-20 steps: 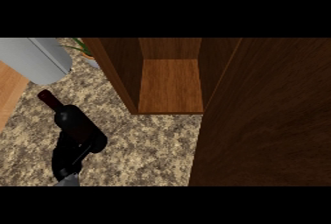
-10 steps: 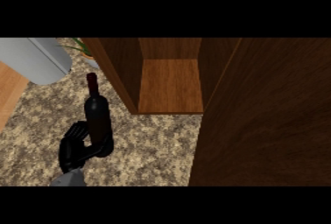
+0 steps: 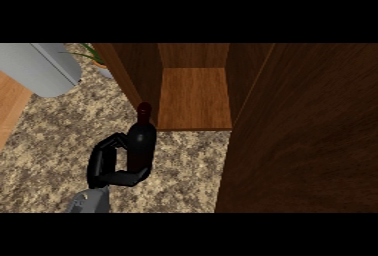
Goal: Pick up the wine, place it into the cabinet and close the cabinet
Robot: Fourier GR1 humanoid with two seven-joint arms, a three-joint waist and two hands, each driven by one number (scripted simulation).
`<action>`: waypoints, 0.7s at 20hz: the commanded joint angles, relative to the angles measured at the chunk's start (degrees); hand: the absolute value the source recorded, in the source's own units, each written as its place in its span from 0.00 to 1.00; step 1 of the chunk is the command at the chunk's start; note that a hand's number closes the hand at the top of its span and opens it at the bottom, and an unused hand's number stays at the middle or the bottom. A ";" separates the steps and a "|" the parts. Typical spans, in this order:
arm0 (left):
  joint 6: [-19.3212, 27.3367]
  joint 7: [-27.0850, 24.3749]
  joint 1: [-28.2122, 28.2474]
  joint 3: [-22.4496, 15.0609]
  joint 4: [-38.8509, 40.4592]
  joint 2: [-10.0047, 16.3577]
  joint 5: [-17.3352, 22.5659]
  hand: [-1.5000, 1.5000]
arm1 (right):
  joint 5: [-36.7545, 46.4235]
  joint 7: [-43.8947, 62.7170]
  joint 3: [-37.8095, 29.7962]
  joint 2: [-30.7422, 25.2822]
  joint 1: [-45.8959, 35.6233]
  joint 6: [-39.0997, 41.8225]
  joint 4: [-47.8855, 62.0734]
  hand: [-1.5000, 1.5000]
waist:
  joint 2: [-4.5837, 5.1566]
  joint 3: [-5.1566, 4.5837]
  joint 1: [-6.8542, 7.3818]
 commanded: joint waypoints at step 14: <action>6.00 16.88 1.54 -15.02 -30.77 -4.08 1.29 1.00 | -6.30 2.33 -3.59 -0.50 1.25 1.47 -2.02 0.00 | -0.11 0.06 0.85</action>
